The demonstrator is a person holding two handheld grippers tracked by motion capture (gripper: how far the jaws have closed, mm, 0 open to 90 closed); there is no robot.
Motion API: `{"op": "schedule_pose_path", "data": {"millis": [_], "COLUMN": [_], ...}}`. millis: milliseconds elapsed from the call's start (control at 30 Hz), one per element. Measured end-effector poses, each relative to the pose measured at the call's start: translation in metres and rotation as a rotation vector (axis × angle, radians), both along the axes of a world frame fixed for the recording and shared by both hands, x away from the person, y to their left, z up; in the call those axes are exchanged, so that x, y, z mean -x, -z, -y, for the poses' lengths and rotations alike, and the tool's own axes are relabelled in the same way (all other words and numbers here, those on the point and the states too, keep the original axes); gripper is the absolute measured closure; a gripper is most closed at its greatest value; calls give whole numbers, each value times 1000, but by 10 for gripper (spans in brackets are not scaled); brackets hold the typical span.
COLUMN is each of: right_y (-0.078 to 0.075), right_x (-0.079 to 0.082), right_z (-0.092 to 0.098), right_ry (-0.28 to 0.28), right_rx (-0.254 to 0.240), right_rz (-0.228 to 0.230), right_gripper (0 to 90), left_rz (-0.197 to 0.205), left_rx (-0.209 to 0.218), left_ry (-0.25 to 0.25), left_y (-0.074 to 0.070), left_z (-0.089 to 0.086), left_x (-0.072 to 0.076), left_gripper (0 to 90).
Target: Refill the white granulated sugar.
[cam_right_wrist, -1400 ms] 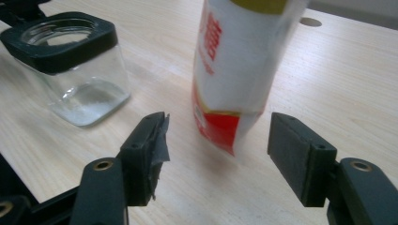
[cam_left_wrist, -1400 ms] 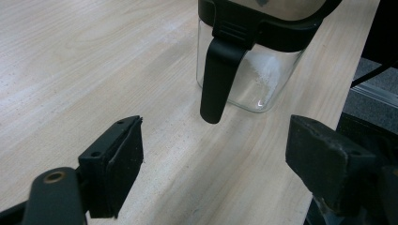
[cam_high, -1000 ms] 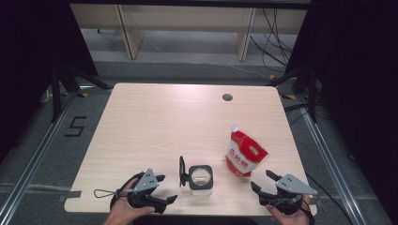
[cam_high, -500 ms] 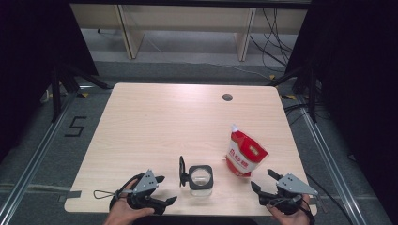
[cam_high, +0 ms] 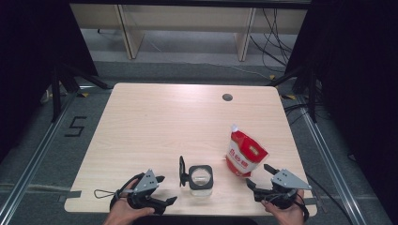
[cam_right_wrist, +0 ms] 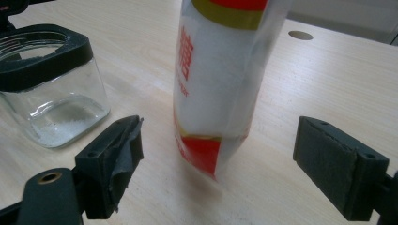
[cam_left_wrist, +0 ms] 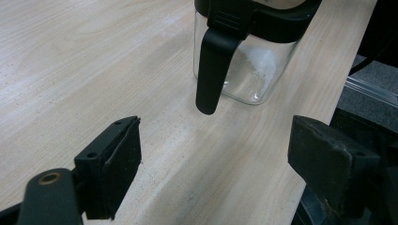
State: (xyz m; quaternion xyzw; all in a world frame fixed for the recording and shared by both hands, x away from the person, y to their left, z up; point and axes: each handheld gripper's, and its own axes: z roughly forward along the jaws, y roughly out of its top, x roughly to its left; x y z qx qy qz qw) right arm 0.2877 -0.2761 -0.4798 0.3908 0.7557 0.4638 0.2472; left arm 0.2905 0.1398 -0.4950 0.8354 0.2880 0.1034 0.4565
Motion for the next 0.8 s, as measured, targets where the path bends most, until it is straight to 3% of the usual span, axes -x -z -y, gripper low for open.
{"op": "schedule_pose_path", "data": {"millis": [100,133,167,200,233,267,367,433,467,500,600,633,800], "right_y": [1,1,2,2,2,3,6,7,8,9,12,11,13], "right_x": [-4,-2,-8,-9,-9,-13,-22,-24,-28,-28,-37,-37,-40], "right_z": [-1,-4,-3,-4,-4,-3,-5,-7,-6,-8,-8,-8,-11], "right_ry": [-16,10,-5,-3,-3,-27,-51,-34,-55,-38,-68,-60,-58], "right_rx": [5,-26,-11,-28,-28,-18,-36,-54,-38,-59,-65,-43,-46], "right_rz": [19,-16,13,-8,-8,17,23,1,20,-5,36,34,23], "right_gripper": [164,163,162,162,162,160,160,163,163,163,165,165,162], "left_rz": [8,4,25,27,27,11,18,9,8,6,-2,-2,-2], "left_rx": [-23,-15,-44,-49,-49,-19,-21,-29,-26,-26,-21,-21,-21], "left_ry": [4,-1,20,16,16,-8,6,-7,-8,-8,-8,-8,-7], "left_y": [0,0,-1,-1,-1,0,1,2,2,2,1,1,2], "left_z": [-1,-1,-3,-4,-4,-3,-3,-2,-2,-2,-2,-2,-2], "left_x": [0,0,-2,-2,-2,-1,-2,-1,-1,-1,-1,-1,-1], "left_gripper": [173,173,173,173,173,173,173,173,173,173,173,172,173]}}
